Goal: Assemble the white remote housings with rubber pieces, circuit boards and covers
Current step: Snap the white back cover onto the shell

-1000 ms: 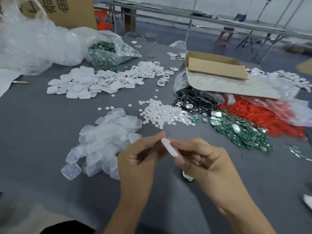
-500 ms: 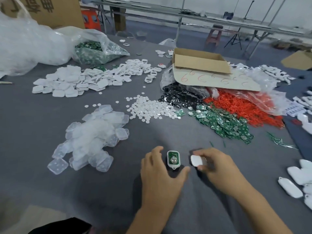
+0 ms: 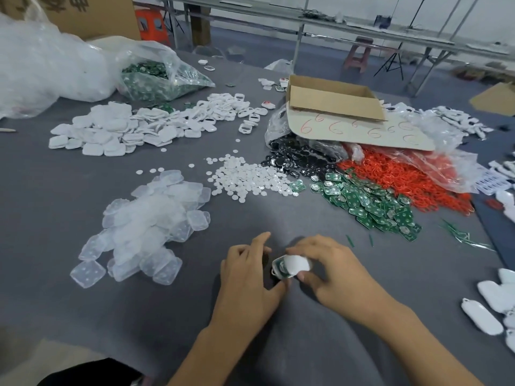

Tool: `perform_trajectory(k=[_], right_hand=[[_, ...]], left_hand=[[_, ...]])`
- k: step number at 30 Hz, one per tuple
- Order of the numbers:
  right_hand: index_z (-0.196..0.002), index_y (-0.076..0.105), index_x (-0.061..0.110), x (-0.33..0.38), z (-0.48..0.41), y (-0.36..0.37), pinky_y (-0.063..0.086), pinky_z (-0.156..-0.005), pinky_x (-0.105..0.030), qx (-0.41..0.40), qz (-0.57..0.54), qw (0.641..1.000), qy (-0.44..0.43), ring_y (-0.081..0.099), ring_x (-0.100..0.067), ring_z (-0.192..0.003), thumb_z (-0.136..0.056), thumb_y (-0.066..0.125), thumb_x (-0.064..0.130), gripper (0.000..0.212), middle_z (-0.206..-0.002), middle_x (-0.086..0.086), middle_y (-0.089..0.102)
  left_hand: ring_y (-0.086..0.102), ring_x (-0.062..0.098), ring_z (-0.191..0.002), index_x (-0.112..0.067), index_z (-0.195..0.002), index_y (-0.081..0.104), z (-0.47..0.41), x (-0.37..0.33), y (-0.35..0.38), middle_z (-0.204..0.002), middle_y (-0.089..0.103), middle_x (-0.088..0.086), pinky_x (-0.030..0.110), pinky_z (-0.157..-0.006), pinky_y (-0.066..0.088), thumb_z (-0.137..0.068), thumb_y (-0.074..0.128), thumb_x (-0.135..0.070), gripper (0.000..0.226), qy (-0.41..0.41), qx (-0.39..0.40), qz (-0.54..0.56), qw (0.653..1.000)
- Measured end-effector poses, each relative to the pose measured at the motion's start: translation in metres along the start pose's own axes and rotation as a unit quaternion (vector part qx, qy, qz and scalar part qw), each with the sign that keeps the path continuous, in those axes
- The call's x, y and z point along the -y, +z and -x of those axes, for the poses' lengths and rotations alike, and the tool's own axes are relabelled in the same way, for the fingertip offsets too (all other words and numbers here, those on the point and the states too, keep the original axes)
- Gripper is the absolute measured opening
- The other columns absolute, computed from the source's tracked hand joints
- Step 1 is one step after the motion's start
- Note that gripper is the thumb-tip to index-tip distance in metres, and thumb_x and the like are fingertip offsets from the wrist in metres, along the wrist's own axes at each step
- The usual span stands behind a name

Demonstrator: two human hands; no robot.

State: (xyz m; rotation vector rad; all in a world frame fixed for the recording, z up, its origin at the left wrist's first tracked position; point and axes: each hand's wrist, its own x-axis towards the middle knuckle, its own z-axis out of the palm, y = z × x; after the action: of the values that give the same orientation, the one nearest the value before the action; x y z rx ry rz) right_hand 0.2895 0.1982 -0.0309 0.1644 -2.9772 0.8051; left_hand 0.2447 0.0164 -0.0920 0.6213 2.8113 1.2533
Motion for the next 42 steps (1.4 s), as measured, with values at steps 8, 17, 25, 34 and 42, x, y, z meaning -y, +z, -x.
perform_trajectory(k=[8, 17, 25, 34, 42], right_hand=[[-0.108, 0.073, 0.031, 0.007, -0.020, 0.000, 0.036, -0.086, -0.006, 0.066, 0.044, 0.996, -0.028, 0.055, -0.002, -0.103, -0.077, 0.077, 0.012, 0.037, -0.108, 0.018, 0.064], [-0.098, 0.080, 0.029, 0.013, -0.033, -0.005, 0.034, -0.066, -0.004, 0.112, 0.061, 0.992, -0.016, 0.049, 0.015, -0.071, -0.064, 0.089, 0.018, 0.036, -0.069, 0.024, 0.047], [-0.072, 0.079, 0.028, 0.016, -0.054, -0.006, 0.037, -0.050, -0.005, 0.150, 0.040, 0.985, 0.076, 0.055, 0.020, -0.058, -0.065, 0.083, 0.007, 0.022, -0.051, 0.020, 0.063], [-0.109, 0.071, 0.019, 0.008, -0.021, 0.005, 0.048, -0.085, -0.035, 0.120, 0.147, 0.980, -0.055, 0.058, -0.017, -0.102, -0.094, 0.060, 0.019, 0.019, -0.106, 0.005, 0.063], [-0.152, 0.039, 0.020, 0.012, 0.020, 0.032, 0.029, -0.107, -0.008, -0.010, 0.062, 0.998, 0.013, 0.046, -0.010, -0.137, -0.097, 0.050, 0.002, 0.059, -0.147, 0.005, 0.052]], left_hand=[[0.039, -0.010, -0.112, -0.043, -0.145, 0.035, -0.004, 0.006, -0.002, -0.108, 0.063, -0.032, 0.021, -0.091, 0.021, -0.078, 0.075, -0.056, 0.079, 0.014, 0.005, 0.021, 1.000], [0.046, -0.007, -0.115, -0.044, -0.135, 0.046, -0.006, 0.005, -0.006, -0.108, 0.065, -0.030, 0.021, -0.100, 0.026, -0.075, 0.082, -0.052, 0.071, 0.019, 0.018, 0.058, 0.998], [0.058, -0.002, -0.105, -0.036, -0.111, 0.061, -0.023, -0.001, -0.015, -0.094, 0.072, -0.021, 0.021, -0.091, 0.044, -0.071, 0.088, -0.028, 0.049, -0.050, 0.066, 0.087, 0.993], [0.068, 0.020, -0.091, -0.019, -0.097, 0.069, -0.052, -0.029, -0.032, -0.095, 0.071, 0.000, 0.035, -0.082, 0.055, -0.067, 0.091, -0.021, 0.037, -0.088, 0.186, -0.021, 0.978], [0.055, 0.018, -0.102, -0.018, -0.111, 0.059, -0.011, -0.035, -0.009, -0.107, 0.054, -0.001, 0.022, -0.080, 0.038, -0.098, 0.061, -0.022, 0.014, -0.036, 0.077, -0.047, 0.995]])
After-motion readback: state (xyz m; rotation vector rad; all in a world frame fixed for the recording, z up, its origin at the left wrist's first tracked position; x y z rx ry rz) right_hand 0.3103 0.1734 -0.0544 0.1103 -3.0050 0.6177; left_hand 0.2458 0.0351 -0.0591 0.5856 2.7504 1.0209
